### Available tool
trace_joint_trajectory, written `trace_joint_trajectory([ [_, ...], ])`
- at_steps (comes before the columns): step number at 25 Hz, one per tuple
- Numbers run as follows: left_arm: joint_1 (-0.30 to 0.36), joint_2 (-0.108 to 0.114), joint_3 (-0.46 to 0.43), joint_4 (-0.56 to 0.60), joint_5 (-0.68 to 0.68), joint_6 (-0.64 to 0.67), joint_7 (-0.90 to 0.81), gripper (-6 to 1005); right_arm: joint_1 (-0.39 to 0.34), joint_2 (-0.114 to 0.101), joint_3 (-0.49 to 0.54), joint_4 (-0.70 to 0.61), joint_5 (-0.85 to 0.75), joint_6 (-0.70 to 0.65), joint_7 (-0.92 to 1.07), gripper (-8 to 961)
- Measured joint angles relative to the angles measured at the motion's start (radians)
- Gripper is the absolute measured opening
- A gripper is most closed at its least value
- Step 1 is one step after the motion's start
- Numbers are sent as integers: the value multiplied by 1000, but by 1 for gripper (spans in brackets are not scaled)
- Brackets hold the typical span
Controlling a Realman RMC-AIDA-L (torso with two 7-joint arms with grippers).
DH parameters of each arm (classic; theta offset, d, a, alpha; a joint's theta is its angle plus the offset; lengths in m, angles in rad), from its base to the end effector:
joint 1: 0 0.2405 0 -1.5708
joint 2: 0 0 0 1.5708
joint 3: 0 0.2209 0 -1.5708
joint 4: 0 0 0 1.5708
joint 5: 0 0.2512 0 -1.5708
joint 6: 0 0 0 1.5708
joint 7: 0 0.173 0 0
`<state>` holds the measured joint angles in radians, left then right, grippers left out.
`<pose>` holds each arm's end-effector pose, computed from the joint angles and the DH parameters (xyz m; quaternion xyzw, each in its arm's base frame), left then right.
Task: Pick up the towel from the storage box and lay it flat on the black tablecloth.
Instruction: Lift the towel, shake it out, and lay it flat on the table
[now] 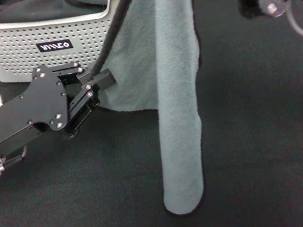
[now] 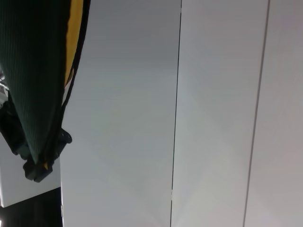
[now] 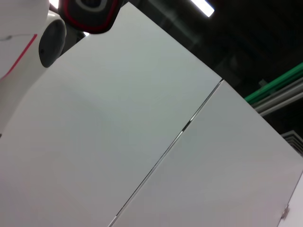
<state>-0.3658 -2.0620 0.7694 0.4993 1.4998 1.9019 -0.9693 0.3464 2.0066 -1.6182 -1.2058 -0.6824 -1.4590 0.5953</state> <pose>-0.2333 0.2920 0.0237 -0.8610 -0.0614 -0.4762 0.1677 0.0157 0.3191 0.0480 -0.7446 -0.3063 0.5419 0.2409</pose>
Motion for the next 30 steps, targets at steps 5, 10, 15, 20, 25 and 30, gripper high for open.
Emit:
trace_joint_trajectory([
  [5,0,-5,1,-1,2,2,-2,148,4,-6,31,0,-2,-36,17,9],
  [10,-1,-12,2,-1,15,2,-2,147,2,-6,53,0,-9,-54,29,9],
  [15,-4,-13,2,-1,32,1,-5,146,1,-4,54,-1,-10,-55,29,9],
  [20,-4,-14,2,-1,39,0,-5,145,4,-4,59,-2,-6,-58,29,8],
  [25,-4,-15,2,-1,40,-1,-2,144,-1,0,71,-12,-5,-71,29,8],
  [30,-4,-15,2,-1,40,-3,-1,143,-4,1,84,-14,-4,-78,29,8],
])
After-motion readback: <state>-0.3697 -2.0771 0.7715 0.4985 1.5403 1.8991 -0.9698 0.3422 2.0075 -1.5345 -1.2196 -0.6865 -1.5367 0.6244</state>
